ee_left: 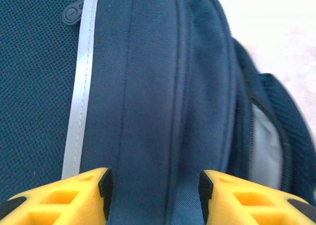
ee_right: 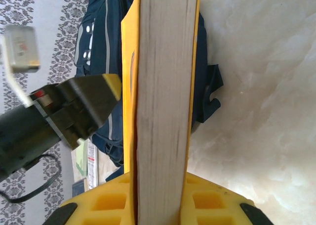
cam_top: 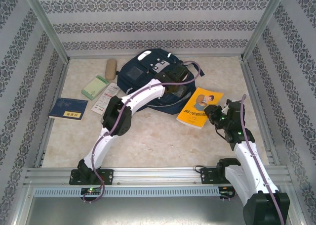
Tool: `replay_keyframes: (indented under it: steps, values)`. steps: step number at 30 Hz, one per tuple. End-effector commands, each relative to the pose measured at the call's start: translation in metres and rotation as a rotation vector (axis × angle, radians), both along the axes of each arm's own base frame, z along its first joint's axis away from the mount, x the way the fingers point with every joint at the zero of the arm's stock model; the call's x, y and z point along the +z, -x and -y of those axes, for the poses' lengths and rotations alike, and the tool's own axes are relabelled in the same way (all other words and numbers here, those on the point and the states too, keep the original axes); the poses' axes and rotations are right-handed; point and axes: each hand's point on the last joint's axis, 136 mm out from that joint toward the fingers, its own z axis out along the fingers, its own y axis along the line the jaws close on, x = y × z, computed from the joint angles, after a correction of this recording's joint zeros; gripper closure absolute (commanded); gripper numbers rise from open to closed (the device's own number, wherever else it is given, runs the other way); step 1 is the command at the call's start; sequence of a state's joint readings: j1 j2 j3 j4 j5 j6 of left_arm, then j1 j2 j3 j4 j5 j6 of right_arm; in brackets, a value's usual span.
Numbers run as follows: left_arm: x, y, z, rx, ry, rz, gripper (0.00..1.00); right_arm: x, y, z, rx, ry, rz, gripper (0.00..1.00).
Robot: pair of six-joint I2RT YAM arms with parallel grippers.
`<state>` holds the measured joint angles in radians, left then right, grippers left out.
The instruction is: Pack books, pencil case, and school supplies into a backpack
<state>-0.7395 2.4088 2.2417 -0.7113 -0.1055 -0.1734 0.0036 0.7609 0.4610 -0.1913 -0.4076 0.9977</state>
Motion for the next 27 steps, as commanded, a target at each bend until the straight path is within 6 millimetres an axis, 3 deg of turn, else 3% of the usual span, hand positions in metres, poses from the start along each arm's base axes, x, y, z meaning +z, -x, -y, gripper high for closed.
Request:
replay_keyframes:
  steps: [1, 3, 5, 8, 9, 21, 27]
  values:
    - [-0.015, -0.005, -0.013, 0.012, -0.121, 0.011, 0.49, 0.014, -0.002, -0.003, 0.010, -0.026, 0.062, 1.00]
    - [-0.021, -0.010, -0.017, 0.036, -0.148, 0.030, 0.52, 0.013, -0.002, -0.003, 0.012, -0.028, 0.060, 1.00]
    - [-0.024, -0.014, -0.020, 0.050, -0.172, 0.046, 0.62, 0.013, -0.003, -0.004, 0.015, -0.033, 0.059, 1.00]
    - [-0.017, -0.017, -0.026, 0.068, -0.197, 0.073, 0.94, 0.014, -0.004, -0.005, 0.021, -0.038, 0.058, 1.00]
    - [-0.010, -0.018, -0.028, 0.076, -0.197, 0.083, 1.00, 0.014, -0.005, -0.005, 0.022, -0.038, 0.060, 1.00]
    - [0.123, -0.009, -0.030, 0.113, 0.025, 0.202, 1.00, 0.024, -0.031, -0.020, 0.099, -0.057, 0.067, 1.00]
    - [0.173, 0.002, -0.027, 0.075, 0.155, 0.211, 1.00, 0.039, -0.052, -0.036, 0.154, -0.079, 0.099, 1.00]
